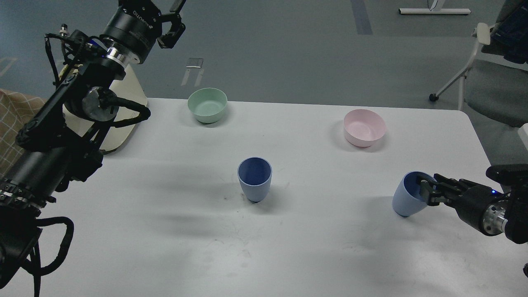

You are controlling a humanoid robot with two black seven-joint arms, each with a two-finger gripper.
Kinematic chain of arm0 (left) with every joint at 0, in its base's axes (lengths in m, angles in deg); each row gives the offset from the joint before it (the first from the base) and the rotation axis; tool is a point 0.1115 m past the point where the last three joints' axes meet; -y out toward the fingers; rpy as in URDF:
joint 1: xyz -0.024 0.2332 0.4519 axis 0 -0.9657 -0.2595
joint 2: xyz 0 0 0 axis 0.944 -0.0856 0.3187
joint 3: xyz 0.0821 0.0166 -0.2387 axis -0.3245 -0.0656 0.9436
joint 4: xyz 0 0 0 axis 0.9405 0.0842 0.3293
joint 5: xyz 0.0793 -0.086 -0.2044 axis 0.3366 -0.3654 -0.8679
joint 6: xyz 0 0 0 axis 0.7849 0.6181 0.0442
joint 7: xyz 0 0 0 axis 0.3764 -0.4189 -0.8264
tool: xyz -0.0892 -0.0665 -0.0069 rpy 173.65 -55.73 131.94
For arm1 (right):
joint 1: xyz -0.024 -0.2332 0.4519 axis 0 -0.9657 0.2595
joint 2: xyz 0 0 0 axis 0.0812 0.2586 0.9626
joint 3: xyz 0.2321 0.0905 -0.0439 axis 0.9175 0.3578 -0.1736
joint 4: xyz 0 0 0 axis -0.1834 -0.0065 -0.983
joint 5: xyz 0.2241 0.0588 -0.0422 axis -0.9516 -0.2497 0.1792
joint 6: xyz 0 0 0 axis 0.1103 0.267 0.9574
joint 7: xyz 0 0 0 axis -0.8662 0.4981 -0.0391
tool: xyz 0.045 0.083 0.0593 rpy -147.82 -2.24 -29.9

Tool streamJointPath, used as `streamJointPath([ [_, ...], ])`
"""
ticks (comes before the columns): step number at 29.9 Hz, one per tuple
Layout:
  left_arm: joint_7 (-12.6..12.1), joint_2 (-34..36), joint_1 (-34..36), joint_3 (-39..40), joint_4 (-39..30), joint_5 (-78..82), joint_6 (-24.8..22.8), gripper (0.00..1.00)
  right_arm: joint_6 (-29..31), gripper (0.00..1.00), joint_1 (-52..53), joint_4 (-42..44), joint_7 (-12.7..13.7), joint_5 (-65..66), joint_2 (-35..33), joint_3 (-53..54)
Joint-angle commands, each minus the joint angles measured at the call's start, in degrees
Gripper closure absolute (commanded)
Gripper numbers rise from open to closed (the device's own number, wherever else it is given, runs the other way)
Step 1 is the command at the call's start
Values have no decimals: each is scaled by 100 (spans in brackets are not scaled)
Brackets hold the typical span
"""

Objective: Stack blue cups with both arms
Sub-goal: 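Reach the right hand to the other blue cup and grasp it, then lift the blue cup with the right hand and carry it over the centered cup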

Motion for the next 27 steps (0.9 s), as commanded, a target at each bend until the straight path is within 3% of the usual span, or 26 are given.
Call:
streamJointPath([
  [1, -17, 0, -2, -3, 8, 0, 0, 4, 1, 58, -31, 8, -5, 9, -11, -1],
  [4, -9, 0, -2, -12, 17, 9, 0, 4, 1, 59, -31, 35, -5, 0, -37, -1],
  [6, -9, -9, -2, -12, 17, 9, 9, 4, 1, 65, -22, 44, -5, 0, -37, -1],
  [9, -9, -9, -2, -12, 17, 9, 9, 4, 1, 79, -22, 44, -5, 0, -46, -1],
  [12, 0, -9, -2, -3, 17, 9, 9, 3, 1, 100, -14, 61, -5, 0, -90, -1],
  [21, 18, -9, -2, 6, 17, 0, 35, 4, 1, 100, 144, 26, -75, -132, -46, 165],
  [27, 9, 0, -2, 6, 8, 0, 35, 3, 1, 100, 1417, 43, -84, -1115, -125, 227],
])
